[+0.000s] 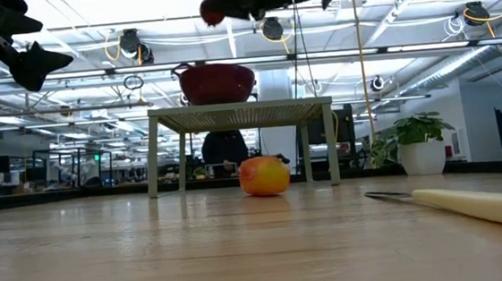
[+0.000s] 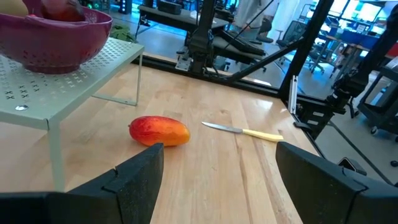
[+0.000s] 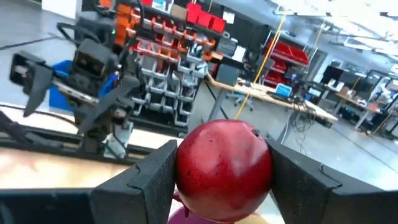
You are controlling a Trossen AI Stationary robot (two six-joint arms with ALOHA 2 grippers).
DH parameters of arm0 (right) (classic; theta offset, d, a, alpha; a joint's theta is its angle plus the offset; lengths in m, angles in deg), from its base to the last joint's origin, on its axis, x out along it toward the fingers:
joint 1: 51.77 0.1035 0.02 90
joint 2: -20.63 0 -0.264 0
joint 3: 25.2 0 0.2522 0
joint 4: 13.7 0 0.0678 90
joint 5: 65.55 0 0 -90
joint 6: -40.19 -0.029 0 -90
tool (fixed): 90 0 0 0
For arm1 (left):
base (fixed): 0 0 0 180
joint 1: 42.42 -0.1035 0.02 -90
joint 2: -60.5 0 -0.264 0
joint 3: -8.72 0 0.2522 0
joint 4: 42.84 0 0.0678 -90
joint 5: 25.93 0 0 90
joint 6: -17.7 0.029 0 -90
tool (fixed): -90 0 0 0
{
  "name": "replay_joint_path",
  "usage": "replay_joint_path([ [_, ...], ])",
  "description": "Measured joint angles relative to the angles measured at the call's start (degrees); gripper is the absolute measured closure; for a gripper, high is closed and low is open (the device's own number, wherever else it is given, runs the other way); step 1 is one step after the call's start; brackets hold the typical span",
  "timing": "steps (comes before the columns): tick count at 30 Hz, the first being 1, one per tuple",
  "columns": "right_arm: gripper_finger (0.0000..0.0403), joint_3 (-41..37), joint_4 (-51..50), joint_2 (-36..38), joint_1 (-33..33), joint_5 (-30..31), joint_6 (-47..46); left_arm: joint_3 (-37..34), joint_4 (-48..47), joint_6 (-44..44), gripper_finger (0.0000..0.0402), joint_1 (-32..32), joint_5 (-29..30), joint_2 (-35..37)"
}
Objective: Pick & Place Fruit
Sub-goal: Put the pomegranate into violet strainer bowl on the shelf
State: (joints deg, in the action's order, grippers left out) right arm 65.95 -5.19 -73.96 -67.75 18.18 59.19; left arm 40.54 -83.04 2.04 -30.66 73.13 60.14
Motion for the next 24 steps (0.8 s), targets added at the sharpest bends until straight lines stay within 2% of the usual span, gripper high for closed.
replay_joint_path([
  [12, 0.0177, 7.00, -5.93, -8.38, -2.58, -1.43, 5.37, 0.00, 0.20, -2.05, 0.0092, -0.02, 0.04, 0.00],
  [24, 0.0173, 7.16, -8.96, -8.41, -2.86, -2.88, 4.35, 0.00, 0.13, -1.51, 0.0092, -0.02, 1.87, 0.00],
])
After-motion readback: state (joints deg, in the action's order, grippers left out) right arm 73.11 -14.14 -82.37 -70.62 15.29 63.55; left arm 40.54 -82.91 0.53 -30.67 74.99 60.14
